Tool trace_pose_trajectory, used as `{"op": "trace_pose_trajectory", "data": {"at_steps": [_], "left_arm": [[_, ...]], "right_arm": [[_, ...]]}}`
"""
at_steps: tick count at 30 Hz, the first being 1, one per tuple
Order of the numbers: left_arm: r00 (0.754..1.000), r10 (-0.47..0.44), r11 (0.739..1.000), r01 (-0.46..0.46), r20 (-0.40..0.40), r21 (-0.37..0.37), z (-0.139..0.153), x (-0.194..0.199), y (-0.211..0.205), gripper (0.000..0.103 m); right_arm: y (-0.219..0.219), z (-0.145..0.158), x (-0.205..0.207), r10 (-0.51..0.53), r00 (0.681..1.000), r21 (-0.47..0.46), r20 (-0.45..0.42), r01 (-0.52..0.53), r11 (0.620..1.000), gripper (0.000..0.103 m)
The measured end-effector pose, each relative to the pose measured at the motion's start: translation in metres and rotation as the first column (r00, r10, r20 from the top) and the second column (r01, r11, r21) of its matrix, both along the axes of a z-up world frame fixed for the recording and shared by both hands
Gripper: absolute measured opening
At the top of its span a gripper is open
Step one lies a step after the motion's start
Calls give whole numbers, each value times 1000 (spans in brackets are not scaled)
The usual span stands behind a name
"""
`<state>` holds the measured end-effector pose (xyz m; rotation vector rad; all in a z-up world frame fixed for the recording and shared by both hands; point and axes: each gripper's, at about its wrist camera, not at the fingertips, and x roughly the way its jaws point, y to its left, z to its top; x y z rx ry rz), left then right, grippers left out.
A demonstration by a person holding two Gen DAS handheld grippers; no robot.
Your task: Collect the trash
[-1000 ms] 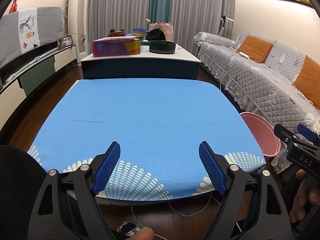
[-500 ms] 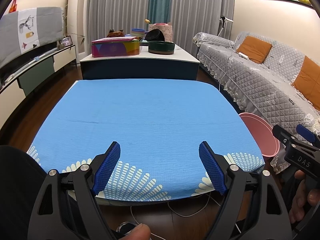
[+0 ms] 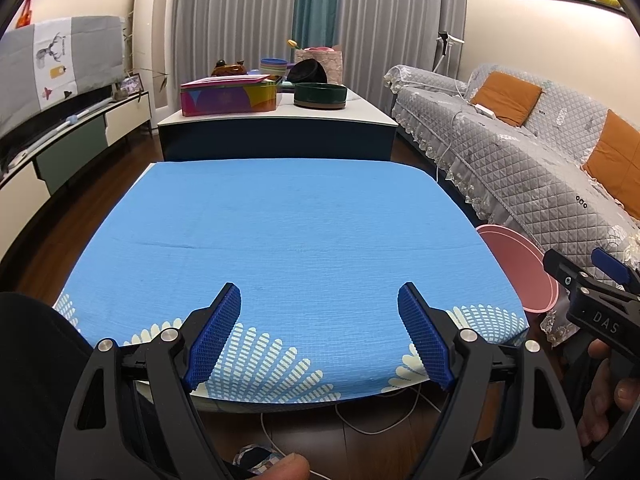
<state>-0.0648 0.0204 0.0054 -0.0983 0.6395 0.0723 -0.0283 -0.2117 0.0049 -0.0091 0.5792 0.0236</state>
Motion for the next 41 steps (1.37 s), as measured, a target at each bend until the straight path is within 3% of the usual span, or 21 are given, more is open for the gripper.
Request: {"op": "trace_pose_trajectory", "data": {"at_steps": [22,32,41], "left_arm": [[1000,3,1000,-3,-9,1,0,1,1,79],[999,-42,999,42,11,-14,0,-1,-1,79],[1000,-14,1000,13,-13,-9,-2,2,1,79]], "right_arm": [[0,0,0,-1,1000,-1,2,1,1000,98],[0,0,0,-1,1000,-2,2,1,1000,98],[-1,0,0,-1,1000,-2,2,1,1000,98]]}}
